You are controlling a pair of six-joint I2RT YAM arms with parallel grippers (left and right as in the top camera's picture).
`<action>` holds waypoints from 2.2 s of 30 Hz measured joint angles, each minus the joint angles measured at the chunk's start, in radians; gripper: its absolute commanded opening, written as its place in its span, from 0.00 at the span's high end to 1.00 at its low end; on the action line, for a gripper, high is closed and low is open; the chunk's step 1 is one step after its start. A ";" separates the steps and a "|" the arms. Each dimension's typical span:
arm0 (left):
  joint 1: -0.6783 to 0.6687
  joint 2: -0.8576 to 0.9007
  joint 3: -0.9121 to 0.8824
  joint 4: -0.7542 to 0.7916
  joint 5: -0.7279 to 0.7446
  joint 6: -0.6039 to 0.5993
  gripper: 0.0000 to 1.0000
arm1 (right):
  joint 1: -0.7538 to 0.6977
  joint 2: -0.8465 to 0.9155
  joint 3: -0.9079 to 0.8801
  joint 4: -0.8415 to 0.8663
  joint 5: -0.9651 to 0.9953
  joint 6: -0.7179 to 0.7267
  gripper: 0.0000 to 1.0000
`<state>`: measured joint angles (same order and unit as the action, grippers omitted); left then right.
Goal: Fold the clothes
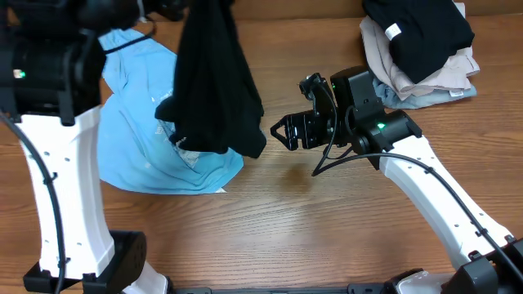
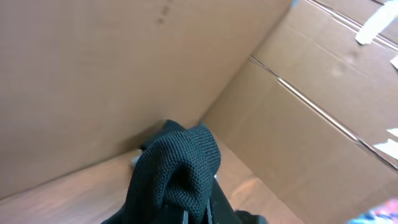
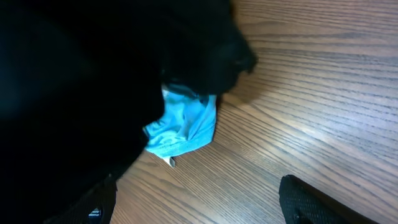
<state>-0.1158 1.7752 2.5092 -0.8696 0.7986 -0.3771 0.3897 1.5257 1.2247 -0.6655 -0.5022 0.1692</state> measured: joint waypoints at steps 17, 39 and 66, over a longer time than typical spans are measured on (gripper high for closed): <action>-0.126 0.010 0.000 0.163 -0.092 -0.025 0.96 | -0.036 -0.113 0.000 -0.061 -0.009 -0.034 0.09; -0.126 0.004 0.000 0.230 -0.159 -0.164 0.96 | -0.031 0.026 -0.139 0.177 0.105 -0.074 0.07; -0.066 -0.114 0.000 0.079 -0.114 -0.162 0.96 | 0.081 0.031 -0.140 0.254 0.297 -0.037 0.96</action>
<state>-0.1814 1.6608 2.5095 -0.7906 0.6849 -0.5392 0.4709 1.5566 1.0843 -0.4114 -0.2054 0.1322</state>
